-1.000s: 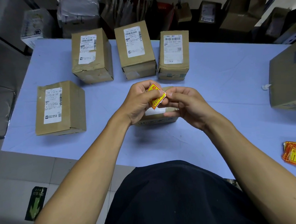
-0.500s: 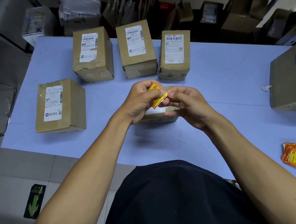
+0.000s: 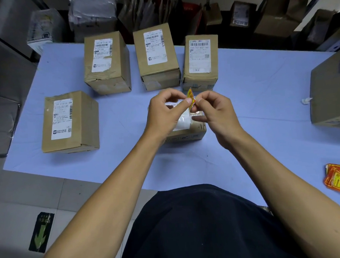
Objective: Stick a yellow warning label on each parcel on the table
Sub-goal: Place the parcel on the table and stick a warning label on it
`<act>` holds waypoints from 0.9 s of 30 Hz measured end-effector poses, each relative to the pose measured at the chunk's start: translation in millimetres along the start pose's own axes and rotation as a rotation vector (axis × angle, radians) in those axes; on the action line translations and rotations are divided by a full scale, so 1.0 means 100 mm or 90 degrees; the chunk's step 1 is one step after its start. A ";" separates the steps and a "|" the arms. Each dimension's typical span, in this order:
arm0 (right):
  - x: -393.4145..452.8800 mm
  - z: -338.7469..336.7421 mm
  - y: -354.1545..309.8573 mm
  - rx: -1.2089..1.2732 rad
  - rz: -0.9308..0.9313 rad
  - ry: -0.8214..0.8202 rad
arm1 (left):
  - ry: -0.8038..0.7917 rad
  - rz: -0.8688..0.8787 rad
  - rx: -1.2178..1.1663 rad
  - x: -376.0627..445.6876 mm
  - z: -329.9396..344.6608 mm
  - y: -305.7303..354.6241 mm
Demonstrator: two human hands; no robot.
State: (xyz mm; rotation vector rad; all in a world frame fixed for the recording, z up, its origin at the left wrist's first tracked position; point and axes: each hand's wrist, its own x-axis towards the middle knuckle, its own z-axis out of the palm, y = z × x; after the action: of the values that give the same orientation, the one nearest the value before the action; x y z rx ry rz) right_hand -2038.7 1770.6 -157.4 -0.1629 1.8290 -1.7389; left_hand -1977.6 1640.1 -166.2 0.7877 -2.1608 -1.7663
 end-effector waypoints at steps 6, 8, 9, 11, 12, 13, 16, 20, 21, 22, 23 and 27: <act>0.03 -0.02 0.07 -0.095 -0.064 0.017 | -0.082 -0.017 -0.066 -0.07 0.05 0.01; 0.03 -0.05 0.09 -0.115 -0.071 0.000 | -0.077 -0.019 -0.064 -0.07 0.06 0.00; 0.02 -0.07 0.11 -0.117 -0.071 -0.010 | -0.073 -0.021 -0.064 -0.08 0.07 0.00; 0.02 -0.09 0.12 -0.114 -0.068 -0.019 | -0.063 -0.033 -0.069 -0.08 0.08 0.00; 0.02 -0.10 0.13 -0.114 -0.065 -0.017 | -0.060 -0.042 -0.074 -0.09 0.10 0.01; 0.02 -0.11 0.14 -0.112 -0.057 -0.010 | -0.053 -0.056 -0.080 -0.10 0.12 0.01; 0.05 -0.18 0.22 -0.125 -0.005 0.044 | -0.004 -0.134 -0.104 -0.11 0.18 0.02; 0.07 -0.43 0.45 -0.228 0.084 0.100 | 0.058 -0.223 -0.143 -0.11 0.19 -0.05; 0.07 -0.51 0.52 -0.232 0.108 0.114 | 0.071 -0.234 -0.158 -0.11 0.18 -0.07; 0.05 -0.58 0.59 -0.227 0.133 0.130 | 0.085 -0.241 -0.172 -0.11 0.17 -0.08; 0.05 -0.67 0.68 -0.220 0.162 0.148 | 0.099 -0.245 -0.180 -0.12 0.17 -0.09; -0.02 -0.99 0.97 -0.242 0.258 0.178 | 0.110 -0.250 -0.152 -0.14 0.17 -0.11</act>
State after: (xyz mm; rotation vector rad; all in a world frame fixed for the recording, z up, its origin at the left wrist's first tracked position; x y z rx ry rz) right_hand -2056.0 1870.1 -252.3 0.2973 2.1982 -1.1710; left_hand -1972.4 1660.6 -179.2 1.3135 -1.7307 -1.9995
